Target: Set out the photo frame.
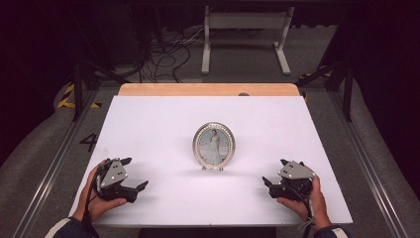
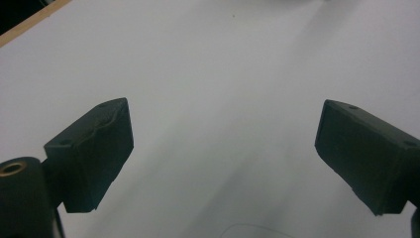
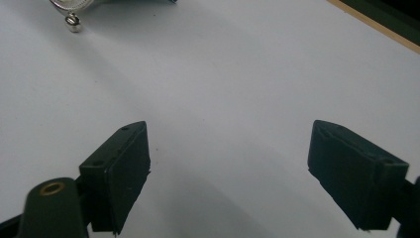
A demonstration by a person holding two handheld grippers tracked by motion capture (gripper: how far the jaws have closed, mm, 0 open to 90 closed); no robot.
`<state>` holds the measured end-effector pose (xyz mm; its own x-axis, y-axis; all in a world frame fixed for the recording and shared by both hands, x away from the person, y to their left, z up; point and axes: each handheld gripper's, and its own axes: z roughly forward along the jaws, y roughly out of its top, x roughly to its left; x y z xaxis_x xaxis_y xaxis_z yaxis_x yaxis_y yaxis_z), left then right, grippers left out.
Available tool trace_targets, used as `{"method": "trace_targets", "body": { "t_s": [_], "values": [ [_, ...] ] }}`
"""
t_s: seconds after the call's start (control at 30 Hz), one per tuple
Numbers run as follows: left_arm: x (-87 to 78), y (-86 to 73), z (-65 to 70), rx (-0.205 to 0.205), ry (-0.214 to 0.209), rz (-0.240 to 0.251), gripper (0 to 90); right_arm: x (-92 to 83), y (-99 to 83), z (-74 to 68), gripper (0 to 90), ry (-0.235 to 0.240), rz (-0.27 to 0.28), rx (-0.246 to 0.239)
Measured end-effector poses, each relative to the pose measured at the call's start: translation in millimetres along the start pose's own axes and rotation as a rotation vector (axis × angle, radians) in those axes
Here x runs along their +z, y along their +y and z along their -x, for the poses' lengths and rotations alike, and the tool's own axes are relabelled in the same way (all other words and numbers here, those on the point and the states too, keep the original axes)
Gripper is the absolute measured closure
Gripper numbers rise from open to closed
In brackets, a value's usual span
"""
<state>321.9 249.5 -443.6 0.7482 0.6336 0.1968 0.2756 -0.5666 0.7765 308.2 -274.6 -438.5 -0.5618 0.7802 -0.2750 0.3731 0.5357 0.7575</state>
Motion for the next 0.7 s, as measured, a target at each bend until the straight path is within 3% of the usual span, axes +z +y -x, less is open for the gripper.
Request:
{"method": "trace_targets", "body": {
  "t_s": [0.27, 0.7],
  "values": [
    [-3.5, -17.1, -3.5, -0.044, 0.017, -0.033, 8.6, -1.8, -5.3, 5.5, 16.4, -0.015, -0.002, 0.020],
    [-12.2, -36.8, -10.8, -0.105, 0.015, -0.024, 8.5, -9.1, -27.1, 19.6, 15.2, -0.036, 0.005, 0.090]
  ]
}}
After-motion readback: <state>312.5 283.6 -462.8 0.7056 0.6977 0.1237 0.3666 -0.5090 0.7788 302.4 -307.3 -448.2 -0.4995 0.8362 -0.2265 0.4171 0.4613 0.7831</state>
